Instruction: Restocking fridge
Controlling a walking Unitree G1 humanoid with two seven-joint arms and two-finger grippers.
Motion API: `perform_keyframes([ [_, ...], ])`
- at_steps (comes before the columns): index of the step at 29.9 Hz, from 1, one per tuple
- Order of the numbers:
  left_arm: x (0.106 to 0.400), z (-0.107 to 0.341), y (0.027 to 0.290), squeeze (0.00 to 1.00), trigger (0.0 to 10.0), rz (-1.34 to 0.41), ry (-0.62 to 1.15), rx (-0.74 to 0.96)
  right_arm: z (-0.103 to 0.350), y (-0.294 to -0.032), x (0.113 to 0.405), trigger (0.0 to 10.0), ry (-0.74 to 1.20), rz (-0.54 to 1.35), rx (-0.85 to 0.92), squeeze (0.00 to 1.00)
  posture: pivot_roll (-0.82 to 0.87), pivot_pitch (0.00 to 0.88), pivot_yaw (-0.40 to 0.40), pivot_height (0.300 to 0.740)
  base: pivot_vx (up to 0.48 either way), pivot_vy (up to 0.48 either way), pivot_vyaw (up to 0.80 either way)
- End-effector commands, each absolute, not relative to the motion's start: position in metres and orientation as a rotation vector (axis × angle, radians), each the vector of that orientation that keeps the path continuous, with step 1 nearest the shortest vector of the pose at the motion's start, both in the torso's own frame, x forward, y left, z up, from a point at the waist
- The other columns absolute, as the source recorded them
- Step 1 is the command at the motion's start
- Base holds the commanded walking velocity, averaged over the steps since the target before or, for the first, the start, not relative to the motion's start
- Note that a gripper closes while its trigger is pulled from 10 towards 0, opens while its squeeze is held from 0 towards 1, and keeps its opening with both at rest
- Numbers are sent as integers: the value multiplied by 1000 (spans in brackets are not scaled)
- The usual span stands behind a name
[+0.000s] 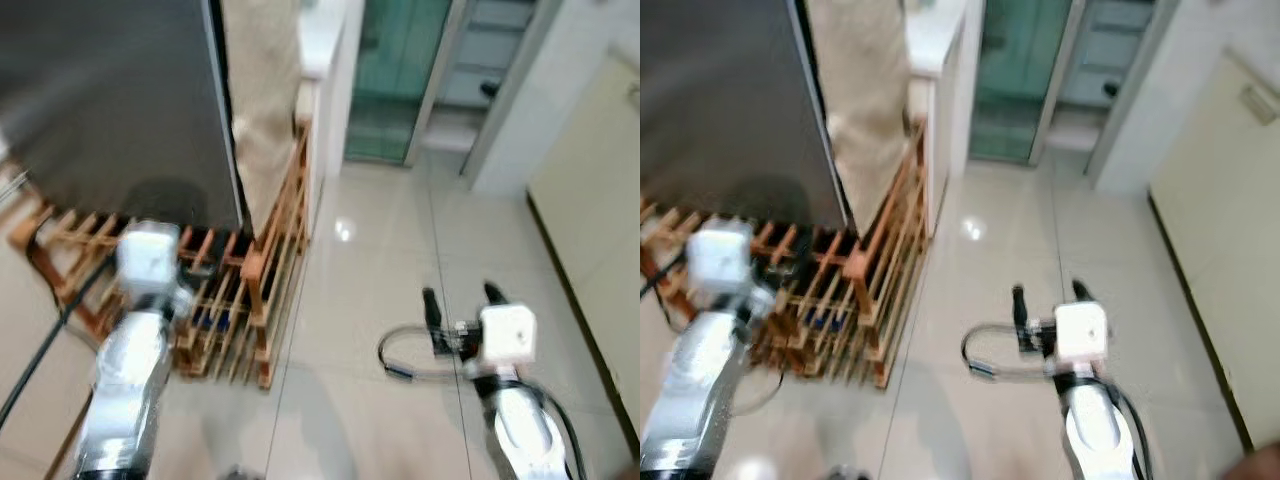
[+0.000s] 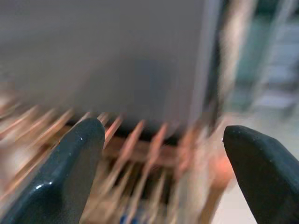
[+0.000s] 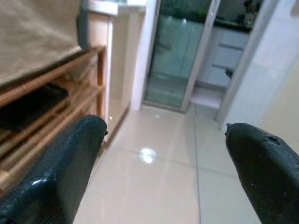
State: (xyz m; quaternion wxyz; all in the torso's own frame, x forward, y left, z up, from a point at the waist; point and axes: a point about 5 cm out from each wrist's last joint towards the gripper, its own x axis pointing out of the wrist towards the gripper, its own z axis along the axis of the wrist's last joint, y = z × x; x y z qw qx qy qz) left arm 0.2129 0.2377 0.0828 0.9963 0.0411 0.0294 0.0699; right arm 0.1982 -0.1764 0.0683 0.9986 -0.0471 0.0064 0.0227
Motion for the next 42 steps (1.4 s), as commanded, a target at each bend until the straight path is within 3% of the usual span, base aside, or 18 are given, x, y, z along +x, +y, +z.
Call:
perform_keyframes([
  [1, 214, 93, 238, 0, 10000, 153, 22, 115, 82, -179, 202, 10000, -57, 44, -95, 0, -116, 0, 11, 740, 0, 0, 0],
  [5, 192, 87, 234, 0, 10000, 144, 54, 131, 83, -194, 201, 10000, -54, -16, -91, 0, -109, 0, 6, 740, 0, 0, 0],
  [7, 195, 96, 221, 0, 10000, 65, -1, 167, 82, -190, 205, 10000, -52, 16, -100, 0, -99, 0, -4, 740, 0, 0, 0],
  [11, 204, 118, 216, 0, 10000, -3, -74, 76, 82, -178, 212, 10000, -56, 49, -105, 0, -106, 0, -3, 740, 112, 0, 0],
  [14, 225, 131, 206, 0, 10000, -10, -106, 36, 82, -182, 218, 10000, -46, 21, -113, 0, -118, 0, 2, 740, 463, 0, 0],
  [22, 245, 140, 202, 0, 10000, 26, -117, -38, 79, -179, 218, 10000, -24, 39, -120, 0, -123, 0, -7, 740, 476, 0, 0],
  [38, 257, 153, 210, 0, 10000, 76, -160, -62, 77, -175, 230, 10000, -23, 76, -123, 0, -107, 0, -15, 740, 475, 0, 0],
  [42, 258, 161, 215, 0, 10000, 132, -192, -47, 76, -174, 232, 10000, -17, 86, -123, 0, -104, 0, -17, 740, 0, 0, 0],
])
